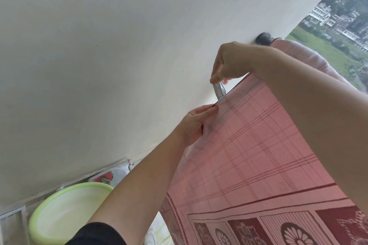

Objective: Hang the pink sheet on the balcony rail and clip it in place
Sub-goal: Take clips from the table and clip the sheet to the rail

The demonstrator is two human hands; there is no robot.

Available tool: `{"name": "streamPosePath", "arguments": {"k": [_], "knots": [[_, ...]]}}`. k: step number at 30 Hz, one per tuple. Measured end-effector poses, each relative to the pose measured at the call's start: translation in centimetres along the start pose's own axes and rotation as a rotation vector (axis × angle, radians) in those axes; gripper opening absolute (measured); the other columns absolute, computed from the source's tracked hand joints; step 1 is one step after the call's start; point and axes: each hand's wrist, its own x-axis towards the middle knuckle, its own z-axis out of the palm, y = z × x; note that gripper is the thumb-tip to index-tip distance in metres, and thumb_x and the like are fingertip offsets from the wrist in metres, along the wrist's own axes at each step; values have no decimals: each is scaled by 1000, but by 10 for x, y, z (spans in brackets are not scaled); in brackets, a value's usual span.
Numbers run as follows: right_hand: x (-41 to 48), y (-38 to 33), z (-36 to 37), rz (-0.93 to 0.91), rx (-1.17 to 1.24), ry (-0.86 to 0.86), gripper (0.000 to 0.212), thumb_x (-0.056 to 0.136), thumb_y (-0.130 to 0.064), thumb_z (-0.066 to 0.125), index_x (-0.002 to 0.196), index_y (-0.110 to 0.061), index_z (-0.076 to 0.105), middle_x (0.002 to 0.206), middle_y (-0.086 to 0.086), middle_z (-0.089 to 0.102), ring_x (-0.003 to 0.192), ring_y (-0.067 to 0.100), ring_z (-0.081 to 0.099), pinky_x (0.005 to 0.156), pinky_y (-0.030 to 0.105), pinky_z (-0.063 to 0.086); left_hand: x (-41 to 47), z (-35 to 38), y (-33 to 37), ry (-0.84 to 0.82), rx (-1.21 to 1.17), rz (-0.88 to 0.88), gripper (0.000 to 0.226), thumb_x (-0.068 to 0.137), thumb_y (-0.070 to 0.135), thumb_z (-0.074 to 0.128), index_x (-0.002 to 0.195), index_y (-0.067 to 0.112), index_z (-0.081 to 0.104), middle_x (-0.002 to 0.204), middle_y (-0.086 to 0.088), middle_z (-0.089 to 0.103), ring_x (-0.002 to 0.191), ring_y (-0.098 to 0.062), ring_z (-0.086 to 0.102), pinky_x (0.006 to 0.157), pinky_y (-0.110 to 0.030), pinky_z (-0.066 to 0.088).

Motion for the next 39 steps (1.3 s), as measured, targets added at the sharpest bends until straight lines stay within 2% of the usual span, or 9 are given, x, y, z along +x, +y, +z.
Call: {"name": "streamPosePath", "arguments": {"k": [8, 11, 16, 19, 23, 28, 31, 34, 39], "knots": [[-1, -2, 13, 30, -175, -61, 38, 86, -50, 69, 102, -17, 76, 93, 0, 72, 98, 22, 67, 89, 39, 55, -5, -3, 4, -2, 106, -8, 36, 88, 23, 71, 119, 4, 69, 118, -17, 67, 108, -30, 63, 97, -42, 51], [-2, -4, 18, 23, -209, -90, 58, 86, -60, 63, 119, -13, 69, 120, 4, 68, 116, 26, 60, 99, 45, 49, -11, 0, 16, 24, 231, -30, 29, 88, 25, 71, 113, 9, 72, 115, -16, 68, 102, -27, 66, 88, -36, 54], [-11, -11, 22, -5, -276, -87, 54, 87, -60, 60, 117, -16, 67, 119, 2, 65, 113, 26, 59, 95, 43, 50, -22, 9, 35, 72, 457, -12, 33, 94, 21, 64, 120, 2, 66, 110, -11, 71, 91, -15, 69, 67, -19, 54], [-21, -11, 23, -33, -245, 113, 53, 90, -55, 57, 127, -18, 61, 122, 1, 64, 113, 26, 60, 87, 37, 52, -30, 15, 40, 165, 589, 15, 28, 92, 24, 67, 114, 5, 70, 104, -6, 72, 89, -12, 69, 68, -21, 53], [-42, -10, 35, -157, -138, 576, 40, 99, -44, 46, 127, -18, 58, 119, 2, 63, 107, 27, 61, 74, 37, 48, -46, 10, 66, 561, 1068, 176, 20, 95, 26, 58, 100, 10, 69, 93, -1, 69, 88, -18, 63, 74, -28, 51], [-79, -22, 67, -210, 167, 968, 45, 99, -45, 48, 136, -20, 56, 129, 4, 61, 108, 28, 61, 68, 35, 49, -96, 17, 138, 854, 1701, 417, 38, 101, 38, 41, 126, 16, 59, 128, -9, 60, 120, -29, 53, 98, -39, 41], [-104, -34, 89, -102, 229, 1069, 54, 99, -48, 46, 144, -18, 49, 146, 13, 49, 124, 32, 54, 91, 42, 49, -134, 33, 161, 892, 1887, 656, 47, 102, 39, 42, 139, 12, 50, 145, -13, 48, 133, -33, 42, 108, -44, 34], [-135, -44, 107, 20, 261, 1075, 63, 100, -53, 41, 152, -18, 37, 159, 18, 29, 145, 33, 31, 116, 44, 31, -171, 46, 163, 844, 1956, 760, 53, 101, 43, 40, 143, 12, 46, 152, -16, 38, 139, -33, 35, 110, -48, 29], [-202, -60, 136, 265, 285, 1053, 72, 99, -58, 37, 158, -20, 23, 165, 17, 9, 153, 31, 9, 123, 47, 14, -222, 59, 141, 650, 2008, 761, 60, 98, 47, 36, 147, 13, 42, 157, -15, 30, 142, -32, 31, 112, -48, 25]]}}
